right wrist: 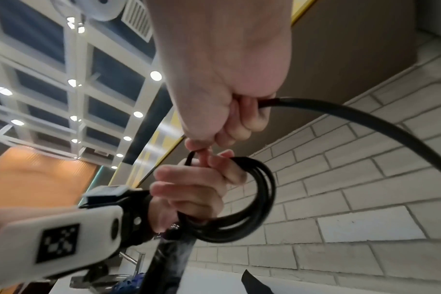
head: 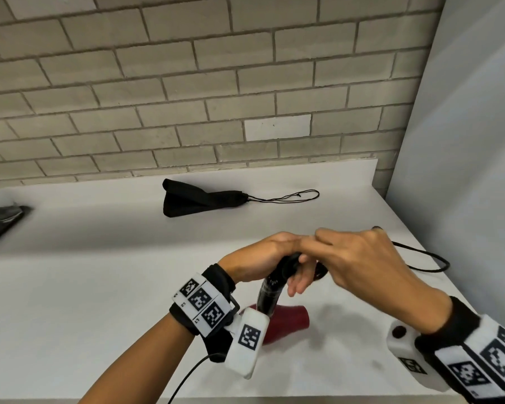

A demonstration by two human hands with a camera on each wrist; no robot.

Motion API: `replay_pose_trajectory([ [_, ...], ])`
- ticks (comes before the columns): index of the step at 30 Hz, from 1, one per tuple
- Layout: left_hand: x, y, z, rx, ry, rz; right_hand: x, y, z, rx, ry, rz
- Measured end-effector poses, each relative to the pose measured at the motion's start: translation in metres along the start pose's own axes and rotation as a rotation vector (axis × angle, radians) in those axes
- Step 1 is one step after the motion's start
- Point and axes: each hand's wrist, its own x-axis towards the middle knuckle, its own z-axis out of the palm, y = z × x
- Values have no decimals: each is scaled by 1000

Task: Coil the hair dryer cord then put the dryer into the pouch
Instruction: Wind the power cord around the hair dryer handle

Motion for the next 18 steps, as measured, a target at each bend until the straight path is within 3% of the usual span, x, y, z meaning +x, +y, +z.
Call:
replay_pose_trajectory([
  [7,0,6,0,-71,-22,-66,11,8,-7,245,92,65],
  [10,-6,4,5,16,-96,-80,12,26,-3,312,111,180],
  [12,-10,1,5,60,-99,-57,10,41,1,367,65,175],
  [15,-21,1,-8,-23,-21,-65,-1,68,9,302,9,82],
  [18,-39,3,-27,-84,34,-94,-26,104,15,149,-5,116],
])
